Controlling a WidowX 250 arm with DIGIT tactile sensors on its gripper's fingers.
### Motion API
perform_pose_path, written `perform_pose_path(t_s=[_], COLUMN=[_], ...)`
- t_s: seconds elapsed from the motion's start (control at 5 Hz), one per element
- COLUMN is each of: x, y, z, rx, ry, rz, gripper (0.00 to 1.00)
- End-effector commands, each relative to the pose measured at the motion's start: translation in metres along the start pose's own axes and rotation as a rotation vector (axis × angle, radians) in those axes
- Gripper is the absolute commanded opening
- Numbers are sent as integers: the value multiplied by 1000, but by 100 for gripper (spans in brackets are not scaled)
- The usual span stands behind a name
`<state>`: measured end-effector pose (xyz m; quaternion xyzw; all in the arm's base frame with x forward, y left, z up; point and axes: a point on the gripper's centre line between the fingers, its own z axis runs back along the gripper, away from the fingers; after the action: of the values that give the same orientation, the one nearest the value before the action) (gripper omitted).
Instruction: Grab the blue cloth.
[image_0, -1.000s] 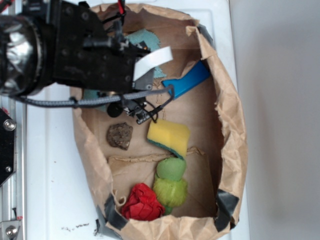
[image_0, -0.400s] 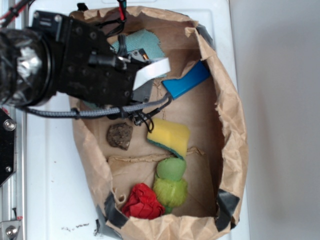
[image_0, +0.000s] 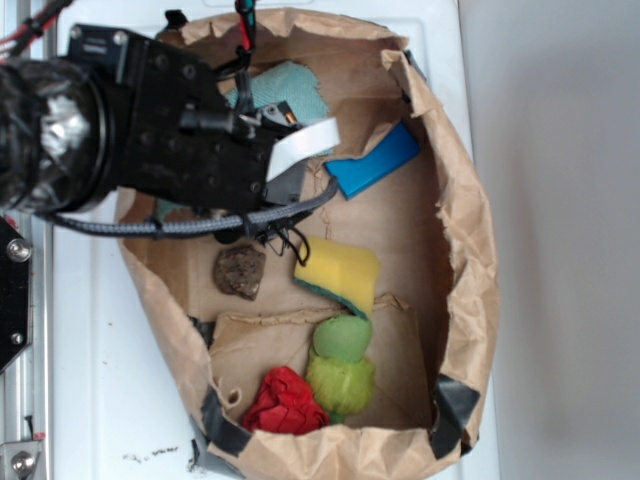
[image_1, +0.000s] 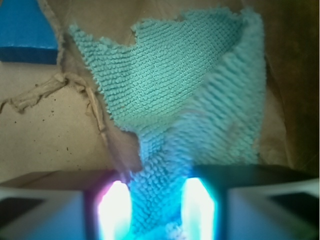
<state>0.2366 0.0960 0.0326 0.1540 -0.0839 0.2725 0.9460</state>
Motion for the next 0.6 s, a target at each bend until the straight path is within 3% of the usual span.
perform_pose_path(t_s=[0.0,0.4], x=[10,18], y=[4,5], z=[10,23], rx=[-20,-50], ry=[-45,-49], rz=[17,24], gripper=[0,0])
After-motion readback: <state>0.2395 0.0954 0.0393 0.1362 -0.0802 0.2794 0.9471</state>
